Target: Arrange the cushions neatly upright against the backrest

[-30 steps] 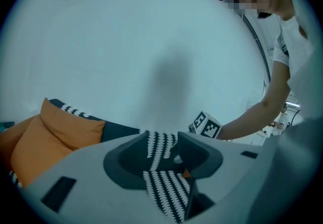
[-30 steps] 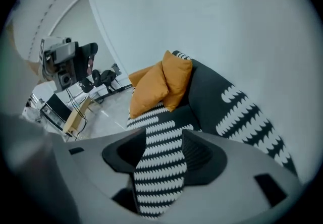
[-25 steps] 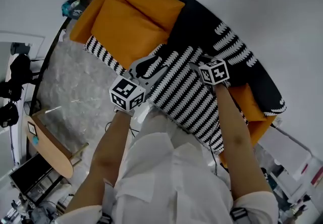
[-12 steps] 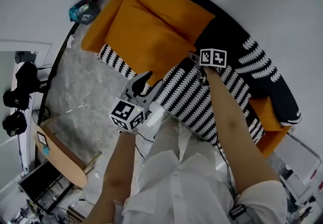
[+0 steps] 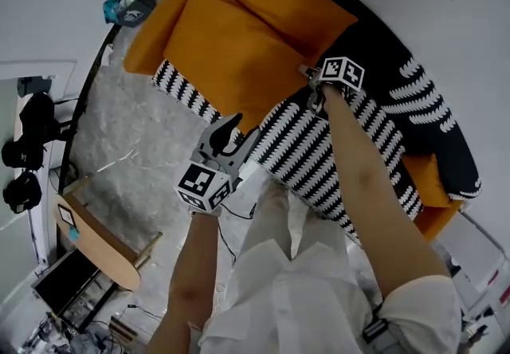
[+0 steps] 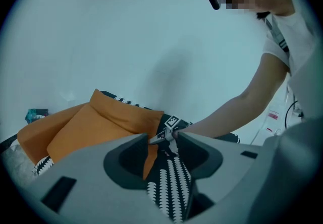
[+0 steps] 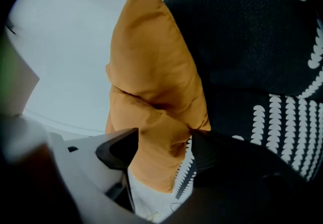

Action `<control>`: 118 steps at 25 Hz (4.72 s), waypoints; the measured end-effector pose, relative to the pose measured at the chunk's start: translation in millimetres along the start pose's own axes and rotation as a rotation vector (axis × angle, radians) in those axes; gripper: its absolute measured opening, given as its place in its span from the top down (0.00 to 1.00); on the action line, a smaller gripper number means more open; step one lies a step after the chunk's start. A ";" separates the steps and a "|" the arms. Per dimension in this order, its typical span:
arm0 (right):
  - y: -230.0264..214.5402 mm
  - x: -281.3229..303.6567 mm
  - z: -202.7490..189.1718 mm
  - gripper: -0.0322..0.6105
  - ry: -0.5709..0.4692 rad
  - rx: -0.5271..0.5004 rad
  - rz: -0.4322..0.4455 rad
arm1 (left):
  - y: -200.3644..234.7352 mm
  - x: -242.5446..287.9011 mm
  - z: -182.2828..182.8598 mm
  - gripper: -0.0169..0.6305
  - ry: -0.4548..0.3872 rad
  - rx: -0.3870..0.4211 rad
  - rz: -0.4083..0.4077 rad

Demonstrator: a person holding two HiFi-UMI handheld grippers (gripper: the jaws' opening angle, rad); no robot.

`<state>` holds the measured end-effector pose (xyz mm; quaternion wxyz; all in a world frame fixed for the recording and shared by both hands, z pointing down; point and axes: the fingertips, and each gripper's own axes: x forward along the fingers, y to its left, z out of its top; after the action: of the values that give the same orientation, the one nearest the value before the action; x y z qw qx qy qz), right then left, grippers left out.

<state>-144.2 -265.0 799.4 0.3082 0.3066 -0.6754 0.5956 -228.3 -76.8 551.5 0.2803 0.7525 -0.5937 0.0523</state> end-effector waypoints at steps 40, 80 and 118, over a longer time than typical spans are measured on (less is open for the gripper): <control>-120.0 -371.3 -166.7 0.91 -0.005 -1.010 -0.038 | -212.5 86.0 -34.5 0.60 0.270 0.378 -0.353; -148.3 -369.7 -213.9 0.48 0.152 -1.105 -0.170 | -213.7 153.0 -172.3 0.86 1.003 1.436 -0.578; -183.9 -353.3 -56.0 0.92 0.204 -1.216 -0.446 | -232.9 261.5 -60.5 0.91 0.942 1.317 -0.491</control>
<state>222.1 -211.5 642.1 0.6053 0.1525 -0.7793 0.0555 77.7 -241.4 626.0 0.0062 0.7693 -0.0827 0.6335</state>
